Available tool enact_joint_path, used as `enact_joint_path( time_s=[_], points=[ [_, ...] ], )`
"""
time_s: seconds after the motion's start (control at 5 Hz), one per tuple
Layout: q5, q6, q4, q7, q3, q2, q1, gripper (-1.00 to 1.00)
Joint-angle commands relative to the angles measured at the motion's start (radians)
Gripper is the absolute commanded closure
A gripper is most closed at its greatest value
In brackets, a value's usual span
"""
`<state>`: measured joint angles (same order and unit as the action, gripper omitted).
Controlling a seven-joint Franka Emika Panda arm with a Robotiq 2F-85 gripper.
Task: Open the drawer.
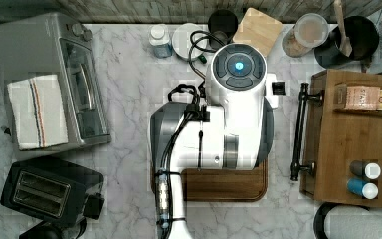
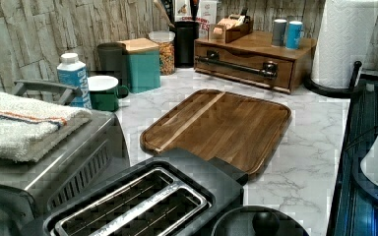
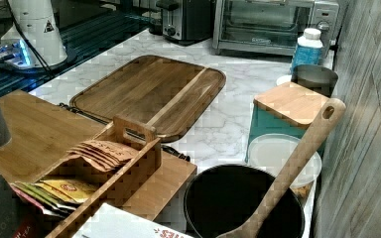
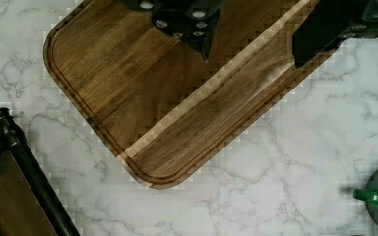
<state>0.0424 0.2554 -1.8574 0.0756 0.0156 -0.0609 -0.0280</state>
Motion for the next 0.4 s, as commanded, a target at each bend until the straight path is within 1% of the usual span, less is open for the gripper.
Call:
enact_joint_path(
  time_s=[0.2,0.4],
  points=[
    [0.011,0.000,-0.008,0.000,0.000,0.000,0.000,-1.00],
    [0.056,0.117,-0.118,0.174,0.018,0.054,-0.023,-1.00]
  ],
)
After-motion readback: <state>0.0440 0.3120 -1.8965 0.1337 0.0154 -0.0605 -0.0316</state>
